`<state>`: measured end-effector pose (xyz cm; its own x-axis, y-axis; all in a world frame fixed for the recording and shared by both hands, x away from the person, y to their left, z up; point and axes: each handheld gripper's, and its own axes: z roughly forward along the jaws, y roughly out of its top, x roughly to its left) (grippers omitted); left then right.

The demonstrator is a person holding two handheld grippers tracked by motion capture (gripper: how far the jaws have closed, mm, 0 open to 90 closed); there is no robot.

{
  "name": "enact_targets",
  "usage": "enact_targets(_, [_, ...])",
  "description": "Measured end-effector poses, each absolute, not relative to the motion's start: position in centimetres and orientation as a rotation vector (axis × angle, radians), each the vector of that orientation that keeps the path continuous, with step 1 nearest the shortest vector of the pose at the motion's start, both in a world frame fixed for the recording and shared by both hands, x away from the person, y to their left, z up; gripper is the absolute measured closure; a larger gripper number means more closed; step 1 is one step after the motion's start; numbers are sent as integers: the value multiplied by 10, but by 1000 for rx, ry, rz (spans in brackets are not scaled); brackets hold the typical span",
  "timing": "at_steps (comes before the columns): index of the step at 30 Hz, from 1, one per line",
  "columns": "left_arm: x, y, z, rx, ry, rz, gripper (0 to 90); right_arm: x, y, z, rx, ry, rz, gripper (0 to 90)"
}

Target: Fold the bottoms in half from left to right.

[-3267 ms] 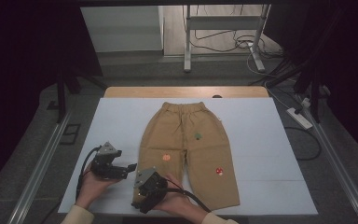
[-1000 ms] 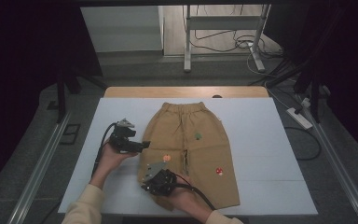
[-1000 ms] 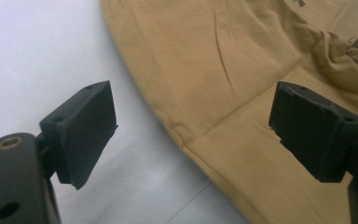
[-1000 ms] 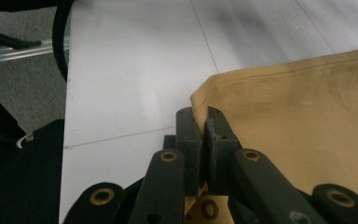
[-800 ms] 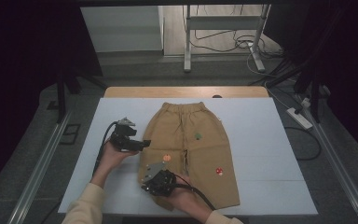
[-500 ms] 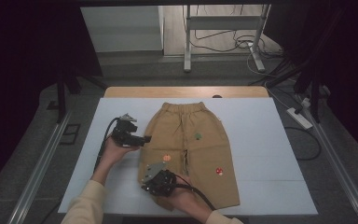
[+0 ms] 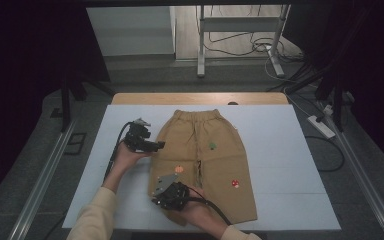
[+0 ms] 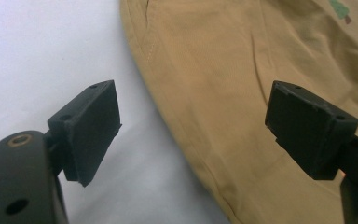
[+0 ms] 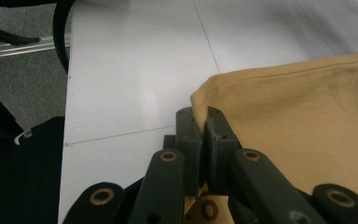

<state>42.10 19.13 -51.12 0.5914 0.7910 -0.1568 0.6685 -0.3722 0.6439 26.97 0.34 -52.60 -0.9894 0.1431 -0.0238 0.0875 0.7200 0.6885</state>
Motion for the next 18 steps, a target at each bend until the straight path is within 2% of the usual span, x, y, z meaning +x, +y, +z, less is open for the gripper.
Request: enact_targets(18, [433,187,-527,2160,1196,167,219,270,2,-525,195,2843,1135,853])
